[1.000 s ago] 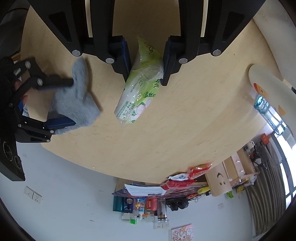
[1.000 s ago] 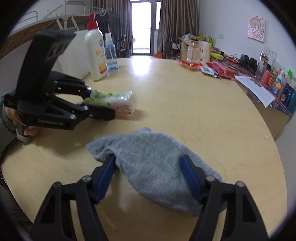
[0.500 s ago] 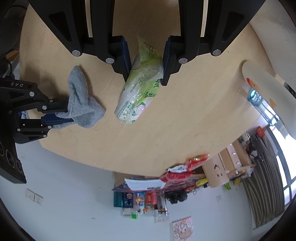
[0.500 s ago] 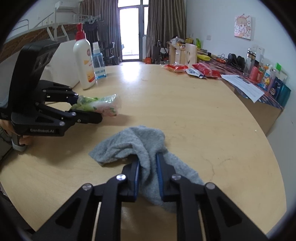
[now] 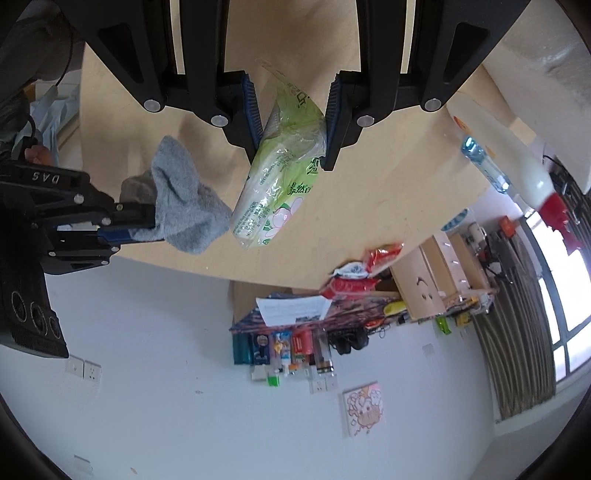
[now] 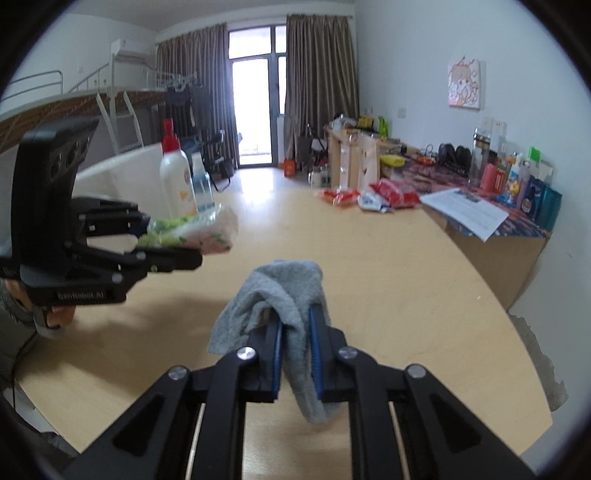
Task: Organize soft objects
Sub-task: 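Carry the green packet in the left tool while the right carries the sock to the box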
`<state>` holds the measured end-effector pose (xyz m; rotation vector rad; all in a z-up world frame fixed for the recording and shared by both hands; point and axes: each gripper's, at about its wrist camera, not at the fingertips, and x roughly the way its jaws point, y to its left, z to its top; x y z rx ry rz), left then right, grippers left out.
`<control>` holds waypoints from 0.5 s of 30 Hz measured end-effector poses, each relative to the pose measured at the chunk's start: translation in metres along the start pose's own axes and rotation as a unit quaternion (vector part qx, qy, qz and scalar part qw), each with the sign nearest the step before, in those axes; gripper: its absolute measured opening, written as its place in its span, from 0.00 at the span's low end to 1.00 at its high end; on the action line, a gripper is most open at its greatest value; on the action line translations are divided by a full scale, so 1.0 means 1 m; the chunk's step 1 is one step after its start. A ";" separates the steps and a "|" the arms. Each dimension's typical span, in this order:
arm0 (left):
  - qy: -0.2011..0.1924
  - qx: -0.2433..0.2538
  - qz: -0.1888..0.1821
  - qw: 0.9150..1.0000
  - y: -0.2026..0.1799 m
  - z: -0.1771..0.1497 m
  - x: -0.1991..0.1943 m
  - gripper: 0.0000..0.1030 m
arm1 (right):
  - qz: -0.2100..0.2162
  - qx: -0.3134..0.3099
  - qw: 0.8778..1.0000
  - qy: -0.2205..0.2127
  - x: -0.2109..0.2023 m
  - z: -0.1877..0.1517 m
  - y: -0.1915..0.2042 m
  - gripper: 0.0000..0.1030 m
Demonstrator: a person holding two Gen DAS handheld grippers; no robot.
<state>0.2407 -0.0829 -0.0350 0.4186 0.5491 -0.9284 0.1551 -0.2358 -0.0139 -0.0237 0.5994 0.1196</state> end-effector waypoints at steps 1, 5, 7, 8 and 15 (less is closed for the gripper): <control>-0.002 -0.002 0.001 1.000 -0.001 0.001 -0.003 0.31 | 0.001 0.002 1.000 -0.006 -0.004 0.002 -0.001 0.14; -0.018 -0.009 0.011 1.000 -0.006 0.006 -0.021 0.31 | 0.005 0.005 1.000 -0.031 -0.018 0.010 -0.002 0.12; -0.028 -0.005 0.015 0.999 -0.011 0.009 -0.031 0.31 | 0.007 0.004 0.999 -0.041 -0.024 0.014 -0.003 0.12; -0.033 -0.004 0.020 0.999 -0.014 0.011 -0.035 0.31 | 0.007 0.005 0.999 -0.046 -0.026 0.015 -0.004 0.12; -0.055 -0.002 0.030 0.998 -0.031 0.020 -0.064 0.31 | 0.020 0.001 0.997 -0.077 -0.043 0.022 -0.006 0.12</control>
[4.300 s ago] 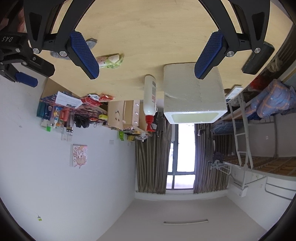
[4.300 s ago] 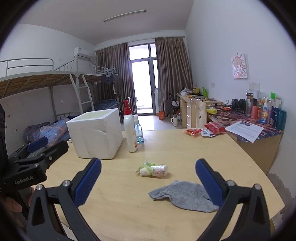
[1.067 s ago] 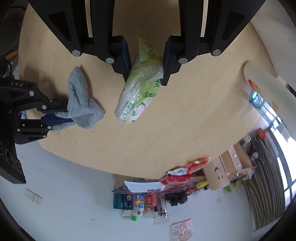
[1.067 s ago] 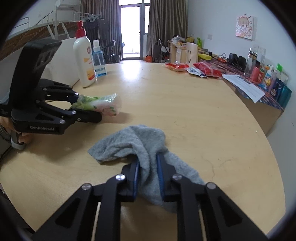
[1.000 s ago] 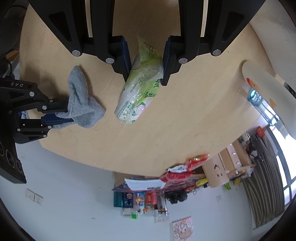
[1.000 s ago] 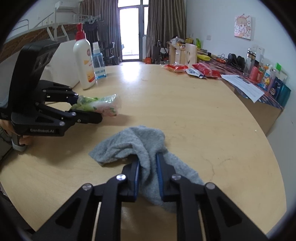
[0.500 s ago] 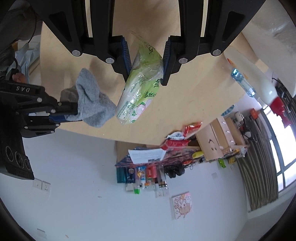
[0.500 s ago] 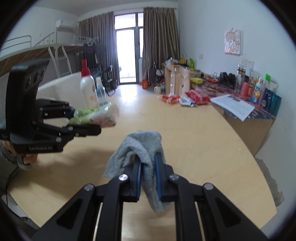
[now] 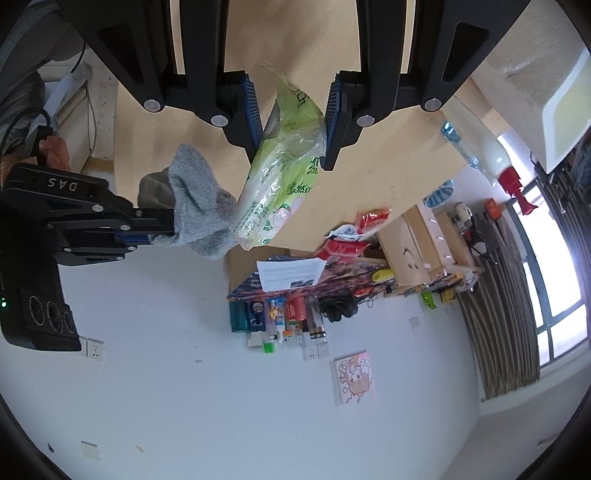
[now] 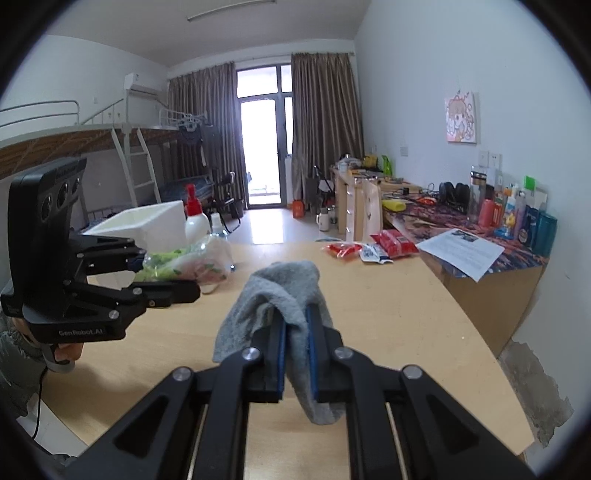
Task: Organize soft objects
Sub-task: 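Carry the green packet in the left tool while the right carries the sock to the box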
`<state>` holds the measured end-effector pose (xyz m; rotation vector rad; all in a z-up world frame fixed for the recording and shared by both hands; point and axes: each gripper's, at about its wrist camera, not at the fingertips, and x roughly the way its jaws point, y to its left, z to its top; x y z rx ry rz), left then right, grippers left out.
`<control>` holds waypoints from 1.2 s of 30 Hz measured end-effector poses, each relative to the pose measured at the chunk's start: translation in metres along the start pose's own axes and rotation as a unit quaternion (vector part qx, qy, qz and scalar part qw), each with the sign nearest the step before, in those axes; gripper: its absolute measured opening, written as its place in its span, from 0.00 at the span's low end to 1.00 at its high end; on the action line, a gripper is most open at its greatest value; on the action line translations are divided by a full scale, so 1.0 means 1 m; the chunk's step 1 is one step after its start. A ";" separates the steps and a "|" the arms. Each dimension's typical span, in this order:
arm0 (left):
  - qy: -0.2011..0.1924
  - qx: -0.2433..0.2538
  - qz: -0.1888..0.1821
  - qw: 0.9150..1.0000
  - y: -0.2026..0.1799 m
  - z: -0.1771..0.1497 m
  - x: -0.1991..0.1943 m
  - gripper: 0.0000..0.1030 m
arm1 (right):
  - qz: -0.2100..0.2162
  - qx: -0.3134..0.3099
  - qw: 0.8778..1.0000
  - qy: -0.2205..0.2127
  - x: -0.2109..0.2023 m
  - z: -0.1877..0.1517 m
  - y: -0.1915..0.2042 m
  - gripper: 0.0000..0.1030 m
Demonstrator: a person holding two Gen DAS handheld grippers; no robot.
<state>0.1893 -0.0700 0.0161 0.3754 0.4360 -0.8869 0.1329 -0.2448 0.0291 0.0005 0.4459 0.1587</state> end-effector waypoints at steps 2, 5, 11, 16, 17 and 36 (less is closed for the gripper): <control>0.001 0.001 0.001 1.000 -0.003 0.001 -0.003 0.31 | 0.002 0.004 1.000 0.000 0.001 -0.001 -0.001 0.12; 0.002 -0.015 0.015 1.000 -0.003 0.000 -0.009 0.31 | 0.007 0.012 1.000 -0.002 0.001 -0.004 -0.004 0.12; -0.015 -0.049 0.065 0.997 0.000 -0.008 -0.031 0.31 | 0.020 0.019 1.000 -0.010 -0.005 -0.005 0.001 0.12; -0.035 -0.097 0.136 0.985 0.001 -0.021 -0.058 0.31 | 0.043 0.013 0.999 -0.013 -0.002 -0.006 0.013 0.12; -0.037 -0.103 0.146 0.983 0.000 -0.023 -0.063 0.31 | 0.047 0.012 0.999 -0.013 -0.001 -0.006 0.015 0.12; -0.080 -0.196 0.316 0.925 -0.015 -0.067 -0.136 0.31 | 0.141 -0.003 0.990 -0.032 -0.003 -0.001 0.069 0.12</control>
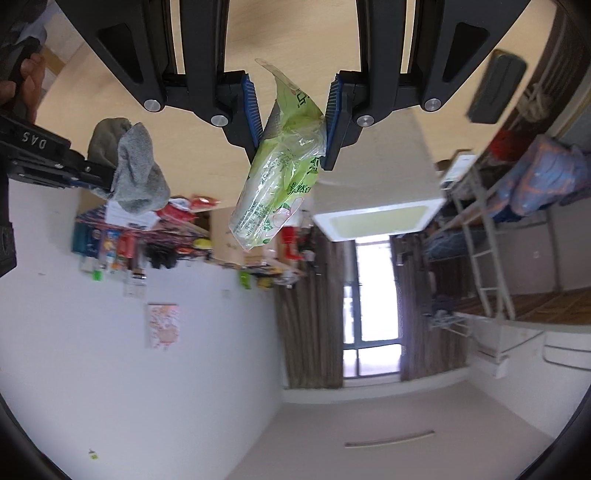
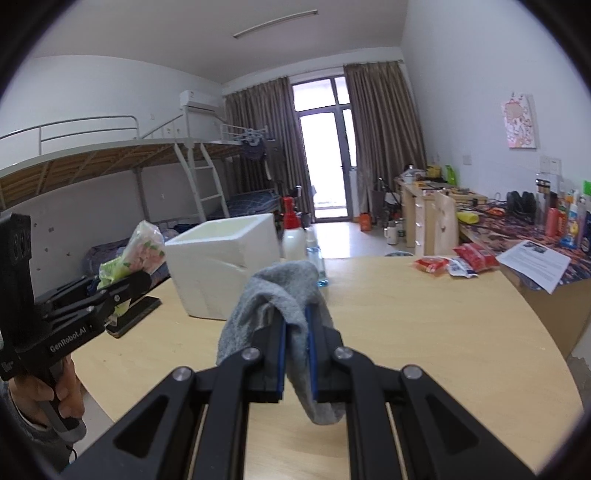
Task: Organize soft objects
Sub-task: 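Carry the green packet in the left tool while the right carries the sock to the box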
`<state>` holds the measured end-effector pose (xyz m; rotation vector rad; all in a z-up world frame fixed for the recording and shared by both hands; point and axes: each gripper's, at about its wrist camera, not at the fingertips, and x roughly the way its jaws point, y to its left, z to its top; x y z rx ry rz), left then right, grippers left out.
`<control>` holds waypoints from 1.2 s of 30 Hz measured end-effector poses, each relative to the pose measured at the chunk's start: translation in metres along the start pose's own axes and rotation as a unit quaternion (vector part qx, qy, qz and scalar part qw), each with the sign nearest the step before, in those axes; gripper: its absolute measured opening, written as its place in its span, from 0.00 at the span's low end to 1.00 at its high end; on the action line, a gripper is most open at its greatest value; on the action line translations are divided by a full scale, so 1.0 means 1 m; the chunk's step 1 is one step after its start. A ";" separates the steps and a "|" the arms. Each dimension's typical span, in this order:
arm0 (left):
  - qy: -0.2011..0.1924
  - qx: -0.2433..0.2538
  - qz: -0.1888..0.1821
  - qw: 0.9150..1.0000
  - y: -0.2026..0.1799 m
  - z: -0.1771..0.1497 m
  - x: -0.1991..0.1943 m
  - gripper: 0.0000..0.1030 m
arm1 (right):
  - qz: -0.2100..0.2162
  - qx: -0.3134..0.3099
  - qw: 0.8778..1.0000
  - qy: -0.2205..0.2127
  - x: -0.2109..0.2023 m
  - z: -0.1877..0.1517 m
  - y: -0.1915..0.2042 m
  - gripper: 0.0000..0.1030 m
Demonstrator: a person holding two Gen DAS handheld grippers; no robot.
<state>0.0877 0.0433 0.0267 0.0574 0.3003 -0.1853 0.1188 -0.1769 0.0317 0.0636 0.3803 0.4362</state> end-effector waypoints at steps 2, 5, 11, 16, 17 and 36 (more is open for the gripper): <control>-0.002 -0.004 0.019 1.000 0.003 -0.001 -0.003 0.31 | 0.014 -0.001 1.000 -0.003 0.002 0.000 0.006 0.12; -0.003 -0.020 0.044 0.999 0.013 -0.005 -0.011 0.31 | 0.038 -0.005 0.999 -0.005 0.008 0.001 0.017 0.12; -0.009 -0.034 0.105 0.994 0.033 -0.016 -0.030 0.31 | 0.081 -0.005 0.997 -0.002 0.022 0.003 0.040 0.12; -0.011 -0.050 0.148 0.988 0.048 -0.023 -0.041 0.31 | 0.110 -0.012 0.994 -0.003 0.028 0.002 0.064 0.12; -0.012 -0.051 0.156 0.986 0.049 -0.024 -0.042 0.31 | 0.113 -0.017 0.993 -0.003 0.029 0.002 0.068 0.12; -0.005 -0.096 0.189 0.977 0.075 -0.044 -0.053 0.31 | 0.105 -0.035 0.994 0.002 0.045 -0.001 0.107 0.12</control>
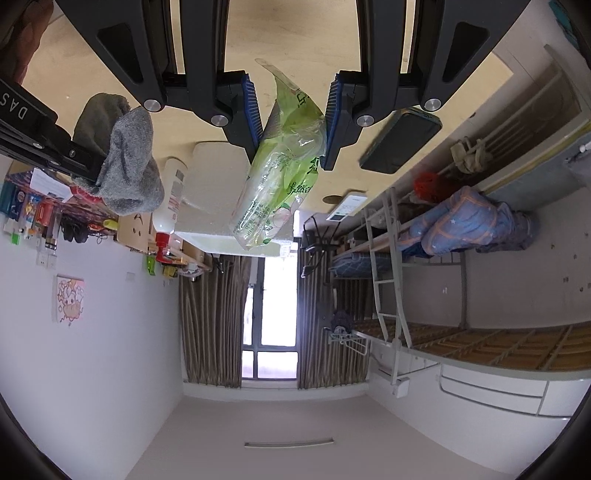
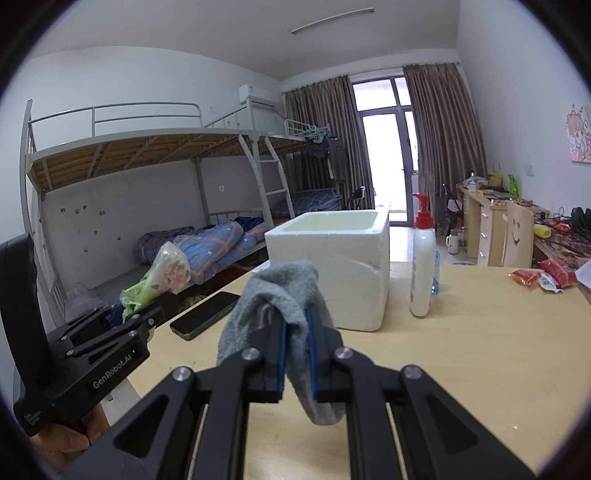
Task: Organize soft objects
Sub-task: 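Carry the green packet in the left tool while the right carries the sock to the box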
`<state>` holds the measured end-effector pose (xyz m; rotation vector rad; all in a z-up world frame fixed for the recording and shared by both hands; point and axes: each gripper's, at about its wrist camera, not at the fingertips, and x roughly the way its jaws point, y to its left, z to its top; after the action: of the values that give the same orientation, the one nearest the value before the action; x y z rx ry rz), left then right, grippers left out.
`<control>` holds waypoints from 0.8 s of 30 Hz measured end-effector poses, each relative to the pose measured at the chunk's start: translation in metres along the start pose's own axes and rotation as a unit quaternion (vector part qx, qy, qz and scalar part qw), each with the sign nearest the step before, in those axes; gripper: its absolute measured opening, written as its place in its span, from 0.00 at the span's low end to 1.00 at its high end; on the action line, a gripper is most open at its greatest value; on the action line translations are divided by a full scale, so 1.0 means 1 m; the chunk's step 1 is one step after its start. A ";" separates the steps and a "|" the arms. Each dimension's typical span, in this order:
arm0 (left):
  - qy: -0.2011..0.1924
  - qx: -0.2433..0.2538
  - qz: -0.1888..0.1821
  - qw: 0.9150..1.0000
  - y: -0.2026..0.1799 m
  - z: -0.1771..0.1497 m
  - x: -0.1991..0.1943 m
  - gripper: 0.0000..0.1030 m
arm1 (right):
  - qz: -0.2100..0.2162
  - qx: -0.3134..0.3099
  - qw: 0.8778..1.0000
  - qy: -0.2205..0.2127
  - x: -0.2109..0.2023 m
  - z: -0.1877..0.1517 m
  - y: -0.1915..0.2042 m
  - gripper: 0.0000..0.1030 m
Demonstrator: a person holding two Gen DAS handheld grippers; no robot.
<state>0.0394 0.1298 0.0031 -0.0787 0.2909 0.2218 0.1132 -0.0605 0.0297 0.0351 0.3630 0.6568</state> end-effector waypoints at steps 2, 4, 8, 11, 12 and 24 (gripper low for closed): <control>0.000 0.001 0.000 1.000 0.001 0.001 0.001 0.31 | -0.004 0.001 1.000 0.000 0.001 0.001 0.000 0.12; 0.002 0.004 -0.001 1.000 0.000 0.003 0.003 0.31 | -0.006 0.001 1.000 -0.001 0.002 0.003 0.000 0.12; -0.001 0.010 -0.003 1.000 -0.003 0.006 0.005 0.31 | -0.017 -0.003 1.000 0.000 0.002 0.004 -0.001 0.12; -0.007 0.012 0.002 1.000 -0.005 0.010 0.007 0.31 | -0.050 -0.007 0.999 -0.003 0.003 0.011 -0.001 0.12; -0.008 0.012 0.003 1.000 -0.005 0.012 0.008 0.31 | -0.060 -0.007 0.998 -0.004 0.004 0.013 -0.001 0.12; -0.023 0.015 0.008 1.000 -0.011 0.041 0.024 0.31 | -0.100 -0.045 0.994 -0.009 0.022 0.034 0.011 0.12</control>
<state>0.0755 0.1288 0.0352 -0.0417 0.2486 0.2352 0.1349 -0.0356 0.0563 -0.0795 0.3144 0.4743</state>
